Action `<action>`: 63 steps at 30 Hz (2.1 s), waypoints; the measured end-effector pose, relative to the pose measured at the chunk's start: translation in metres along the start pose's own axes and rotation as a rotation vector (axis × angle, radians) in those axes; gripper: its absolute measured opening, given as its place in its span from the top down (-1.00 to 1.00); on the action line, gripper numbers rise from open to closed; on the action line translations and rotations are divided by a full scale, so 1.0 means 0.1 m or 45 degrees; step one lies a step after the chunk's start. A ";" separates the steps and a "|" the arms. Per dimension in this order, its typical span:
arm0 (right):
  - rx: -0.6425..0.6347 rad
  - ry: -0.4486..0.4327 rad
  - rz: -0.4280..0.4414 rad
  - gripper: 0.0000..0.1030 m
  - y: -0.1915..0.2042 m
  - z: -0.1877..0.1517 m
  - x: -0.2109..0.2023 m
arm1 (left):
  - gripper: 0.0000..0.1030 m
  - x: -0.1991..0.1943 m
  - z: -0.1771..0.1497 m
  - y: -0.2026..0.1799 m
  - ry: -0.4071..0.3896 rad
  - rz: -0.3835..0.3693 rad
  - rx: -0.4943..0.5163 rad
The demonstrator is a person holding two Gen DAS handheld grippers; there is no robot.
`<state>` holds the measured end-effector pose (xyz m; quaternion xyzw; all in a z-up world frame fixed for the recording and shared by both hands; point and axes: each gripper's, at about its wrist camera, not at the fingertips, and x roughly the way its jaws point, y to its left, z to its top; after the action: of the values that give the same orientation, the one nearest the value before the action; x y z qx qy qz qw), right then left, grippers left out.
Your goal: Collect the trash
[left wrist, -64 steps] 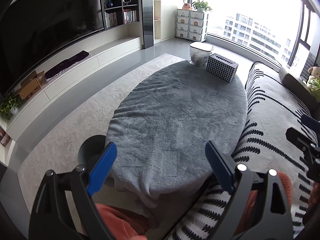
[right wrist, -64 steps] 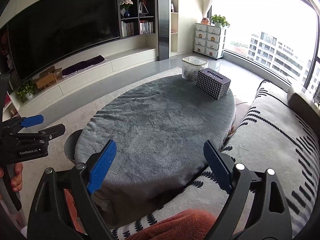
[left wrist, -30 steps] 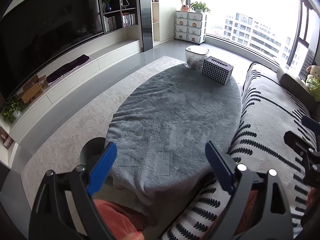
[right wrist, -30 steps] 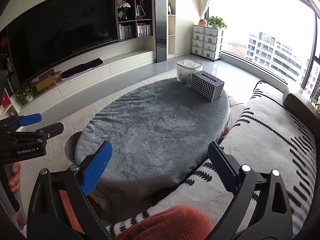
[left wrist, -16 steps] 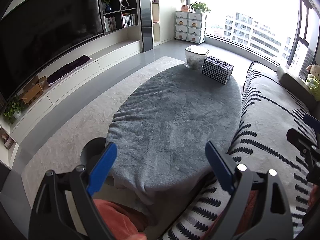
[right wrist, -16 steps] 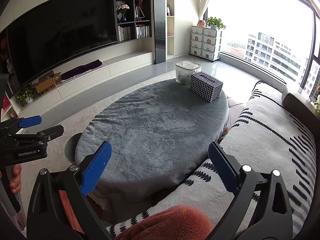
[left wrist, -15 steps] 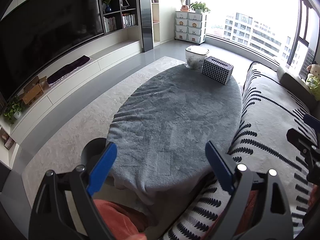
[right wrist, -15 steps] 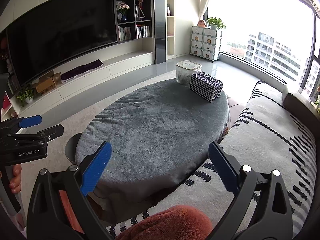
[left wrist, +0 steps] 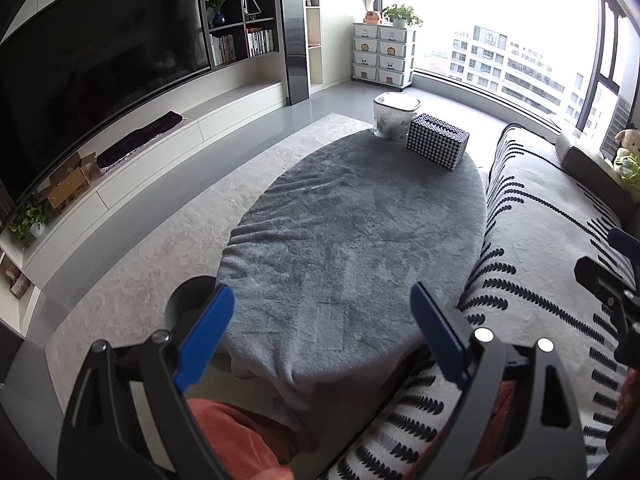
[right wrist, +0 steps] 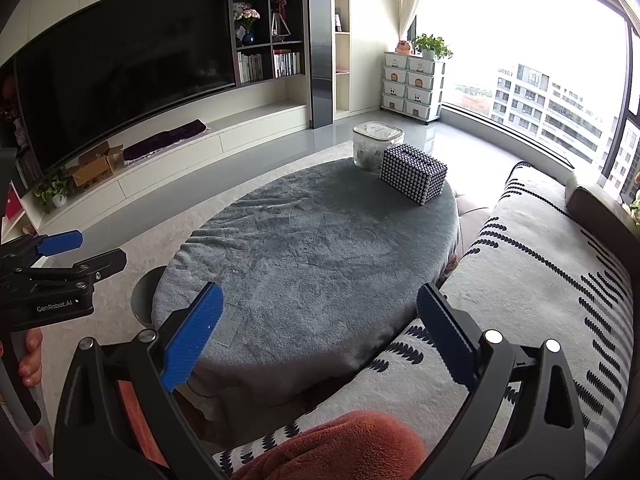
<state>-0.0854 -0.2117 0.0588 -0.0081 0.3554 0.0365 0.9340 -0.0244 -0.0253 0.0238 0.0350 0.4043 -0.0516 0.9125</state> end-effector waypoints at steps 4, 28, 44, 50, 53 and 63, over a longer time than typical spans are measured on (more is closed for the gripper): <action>0.000 -0.001 -0.001 -0.83 0.00 0.01 0.00 | -0.74 -0.01 0.00 -0.01 -0.006 -0.001 -0.004; 0.007 -0.010 -0.008 -0.83 -0.01 0.04 -0.04 | -0.74 -0.04 0.03 -0.01 -0.009 -0.007 -0.010; 0.006 -0.011 -0.009 -0.83 -0.01 0.04 -0.04 | -0.74 -0.04 0.02 -0.02 -0.005 -0.012 -0.013; 0.002 -0.012 -0.008 -0.83 -0.01 0.04 -0.04 | -0.74 -0.05 0.02 -0.02 -0.008 -0.012 -0.015; 0.003 -0.014 -0.005 -0.83 0.00 0.05 -0.05 | -0.74 -0.05 0.02 -0.02 -0.008 -0.013 -0.013; 0.004 -0.017 -0.006 -0.83 -0.01 0.06 -0.06 | -0.74 -0.05 0.02 -0.01 -0.007 -0.015 -0.015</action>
<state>-0.0858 -0.2132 0.0675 -0.0074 0.3491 0.0337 0.9365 -0.0264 -0.0266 0.0285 0.0272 0.4024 -0.0546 0.9134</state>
